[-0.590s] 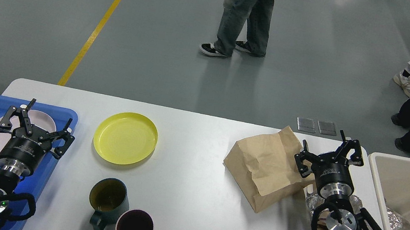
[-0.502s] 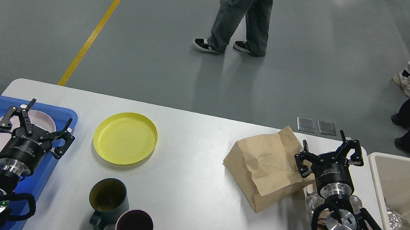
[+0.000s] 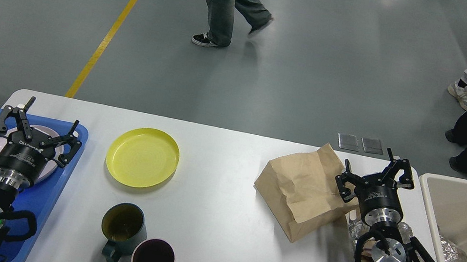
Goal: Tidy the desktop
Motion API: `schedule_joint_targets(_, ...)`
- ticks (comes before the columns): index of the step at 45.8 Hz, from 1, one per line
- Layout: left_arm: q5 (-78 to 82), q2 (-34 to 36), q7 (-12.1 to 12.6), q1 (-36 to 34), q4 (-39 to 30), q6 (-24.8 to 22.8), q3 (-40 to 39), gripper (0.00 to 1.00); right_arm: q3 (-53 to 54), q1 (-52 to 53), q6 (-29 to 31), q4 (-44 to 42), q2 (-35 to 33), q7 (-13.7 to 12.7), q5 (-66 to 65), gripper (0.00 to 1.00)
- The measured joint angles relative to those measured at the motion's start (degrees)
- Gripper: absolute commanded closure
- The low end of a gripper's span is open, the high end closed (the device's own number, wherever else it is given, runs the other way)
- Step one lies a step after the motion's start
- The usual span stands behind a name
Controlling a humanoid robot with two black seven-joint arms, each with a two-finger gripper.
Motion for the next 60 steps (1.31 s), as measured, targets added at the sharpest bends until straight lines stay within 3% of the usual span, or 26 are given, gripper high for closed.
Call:
schedule_joint_targets(11, 0.6, 7.6, 0.3, 3.1, -12.9, 7.0, 4.6, 0.03, 0.0, 0.0, 0.0, 0.0, 0.0, 0.0, 0.0, 0.0)
schedule_joint_targets(22, 0.6, 25.5, 0.2, -2.3, -14.3, 8.6, 23.1, 0.03, 0.0, 0.0, 0.0, 0.0, 0.0, 0.0, 0.0, 0.0)
schedule_joint_targets(36, -0.1, 45.1, -0.8, -26.1, -13.9, 10.8, 54.3, 0.03, 0.0, 0.0, 0.0, 0.0, 0.0, 0.0, 0.0, 0.0)
schedule_joint_targets(43, -0.2, 46.4, -0.4, -38.8, -14.0, 10.0, 69.9, 0.03, 0.0, 0.0, 0.0, 0.0, 0.0, 0.0, 0.0, 0.0)
schedule_joint_targets(51, -0.2, 46.5, -0.7, -50.7, -14.2, 9.6, 82.1, 0.03, 0.0, 0.0, 0.0, 0.0, 0.0, 0.0, 0.0, 0.0)
schedule_joint_targets(60, -0.2, 44.3, -0.8, -75.3, -13.9, 8.0, 110.1, 0.03, 0.0, 0.0, 0.0, 0.0, 0.0, 0.0, 0.0, 0.0)
